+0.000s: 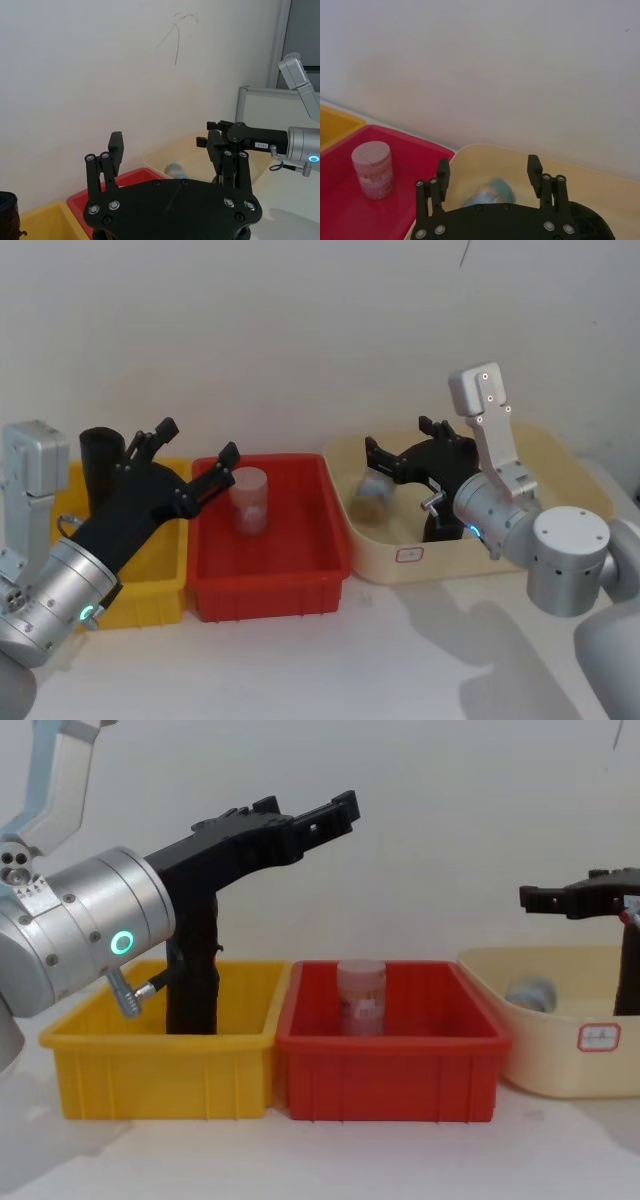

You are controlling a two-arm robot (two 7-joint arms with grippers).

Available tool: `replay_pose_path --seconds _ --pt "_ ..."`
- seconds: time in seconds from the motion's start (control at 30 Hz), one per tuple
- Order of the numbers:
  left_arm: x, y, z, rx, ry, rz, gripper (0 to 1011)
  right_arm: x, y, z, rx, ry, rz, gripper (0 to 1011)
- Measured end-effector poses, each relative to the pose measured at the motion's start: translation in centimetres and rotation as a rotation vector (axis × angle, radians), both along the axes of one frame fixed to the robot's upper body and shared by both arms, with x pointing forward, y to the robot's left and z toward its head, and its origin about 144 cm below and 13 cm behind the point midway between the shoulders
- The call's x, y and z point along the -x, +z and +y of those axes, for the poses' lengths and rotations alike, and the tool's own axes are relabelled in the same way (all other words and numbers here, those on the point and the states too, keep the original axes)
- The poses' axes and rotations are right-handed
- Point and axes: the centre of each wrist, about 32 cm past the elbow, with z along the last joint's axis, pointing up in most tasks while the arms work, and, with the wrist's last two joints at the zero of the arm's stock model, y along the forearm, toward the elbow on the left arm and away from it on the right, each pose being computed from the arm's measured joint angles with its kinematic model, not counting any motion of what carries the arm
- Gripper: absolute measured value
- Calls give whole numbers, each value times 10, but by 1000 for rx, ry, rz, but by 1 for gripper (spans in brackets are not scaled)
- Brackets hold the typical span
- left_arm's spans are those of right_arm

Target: Pick up the garbage bag with the one hand and transfer it to the other hand.

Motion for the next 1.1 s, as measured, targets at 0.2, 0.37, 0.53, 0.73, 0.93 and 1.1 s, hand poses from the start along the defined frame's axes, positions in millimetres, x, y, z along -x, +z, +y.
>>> replay_pose_path --seconds 0.2,0.37,0.53,0.73,0.93,1.1 --pt "0 0 0 0 0 0 1001 3 -2 0 -19 5 -13 999" --pt "0 0 0 0 0 0 1001 10 0 1 -54 42 -27 999" --pt "0 0 0 0 0 0 1000 19 2 4 -83 99 -37 1000" --pt "0 0 0 0 0 0 1001 31 3 8 -102 164 -39 1000" --pt "0 0 0 0 0 0 1001 46 2 14 -115 232 -34 1000" --pt "0 0 0 0 0 0 1001 54 2 17 -122 271 -31 1000"
